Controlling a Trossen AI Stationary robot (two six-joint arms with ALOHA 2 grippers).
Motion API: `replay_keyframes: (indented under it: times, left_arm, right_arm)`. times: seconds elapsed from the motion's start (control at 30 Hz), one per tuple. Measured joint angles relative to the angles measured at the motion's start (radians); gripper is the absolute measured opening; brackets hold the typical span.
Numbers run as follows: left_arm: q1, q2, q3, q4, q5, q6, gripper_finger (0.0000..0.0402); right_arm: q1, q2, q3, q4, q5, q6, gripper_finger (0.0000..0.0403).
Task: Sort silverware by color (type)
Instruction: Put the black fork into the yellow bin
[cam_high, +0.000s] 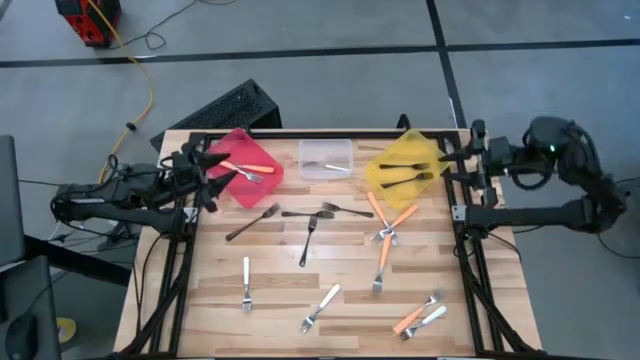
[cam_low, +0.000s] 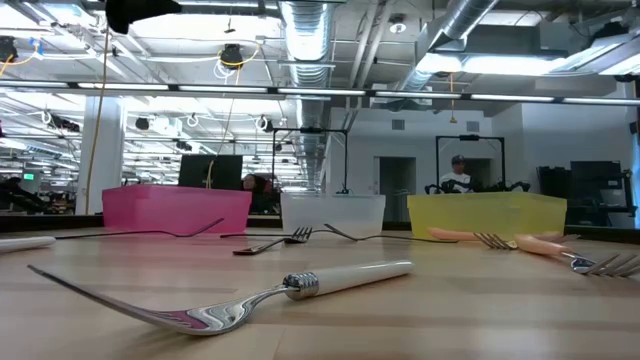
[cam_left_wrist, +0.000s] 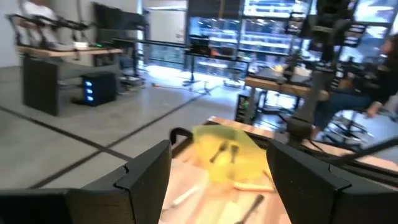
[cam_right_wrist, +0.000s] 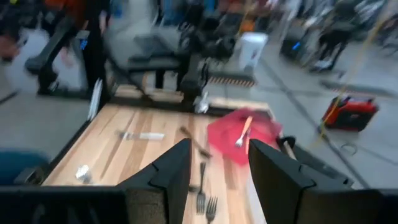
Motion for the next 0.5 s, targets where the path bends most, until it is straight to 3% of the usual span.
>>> replay_keyframes:
  times: [0.2, 0.5]
  left_arm:
    - [0.000, 0.036, 0.000, 0.006, 0.076, -0.014, 0.0249]
    - [0.000, 0.132, 0.000, 0.040, 0.249, -0.030, 0.0249]
  right_arm:
    - [0.000, -0.213, -0.263, 0.192, 0.066, 0.095, 0.0184]
    - [0.002, -0.353, -0.435, 0.247, 0.036, 0.160, 0.0184]
